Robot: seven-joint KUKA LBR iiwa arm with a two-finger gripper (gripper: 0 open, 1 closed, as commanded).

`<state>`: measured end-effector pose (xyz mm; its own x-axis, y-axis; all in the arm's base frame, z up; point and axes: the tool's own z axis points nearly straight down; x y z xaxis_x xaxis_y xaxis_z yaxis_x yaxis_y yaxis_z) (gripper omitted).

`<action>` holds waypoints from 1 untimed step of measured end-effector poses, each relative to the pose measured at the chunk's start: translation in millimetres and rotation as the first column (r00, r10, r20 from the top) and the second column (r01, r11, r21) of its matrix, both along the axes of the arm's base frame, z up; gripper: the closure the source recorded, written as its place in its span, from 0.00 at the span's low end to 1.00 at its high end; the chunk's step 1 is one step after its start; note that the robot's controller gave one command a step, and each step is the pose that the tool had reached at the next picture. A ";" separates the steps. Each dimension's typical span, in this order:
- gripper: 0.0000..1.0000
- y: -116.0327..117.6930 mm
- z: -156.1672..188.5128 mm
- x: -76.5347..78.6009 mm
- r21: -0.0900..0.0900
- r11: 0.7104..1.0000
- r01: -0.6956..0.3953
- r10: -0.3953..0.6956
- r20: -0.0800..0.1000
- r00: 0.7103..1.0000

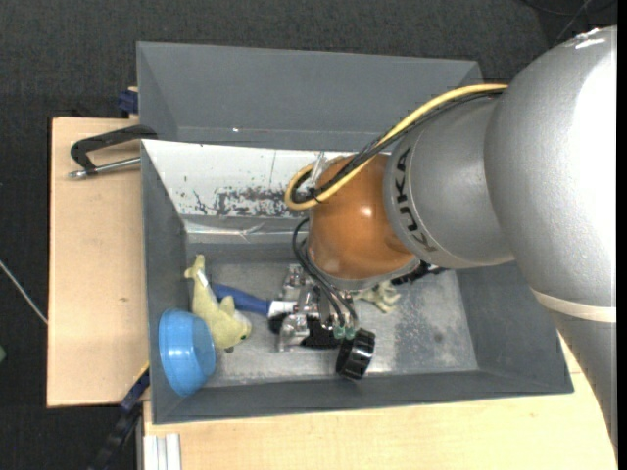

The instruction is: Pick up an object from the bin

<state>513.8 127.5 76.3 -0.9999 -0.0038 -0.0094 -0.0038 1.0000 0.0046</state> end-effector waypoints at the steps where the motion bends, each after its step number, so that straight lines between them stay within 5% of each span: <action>1: 1.00 -8.5 170.6 -9.9 -0.002 0.999 -0.053 0.053 0.003 0.999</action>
Offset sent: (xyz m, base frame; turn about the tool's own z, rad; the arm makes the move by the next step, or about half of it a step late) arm -0.0119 -0.0095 0.1656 -0.0530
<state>503.9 119.0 246.9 -0.9983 -0.0569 -0.0122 -0.0569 0.9984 0.0024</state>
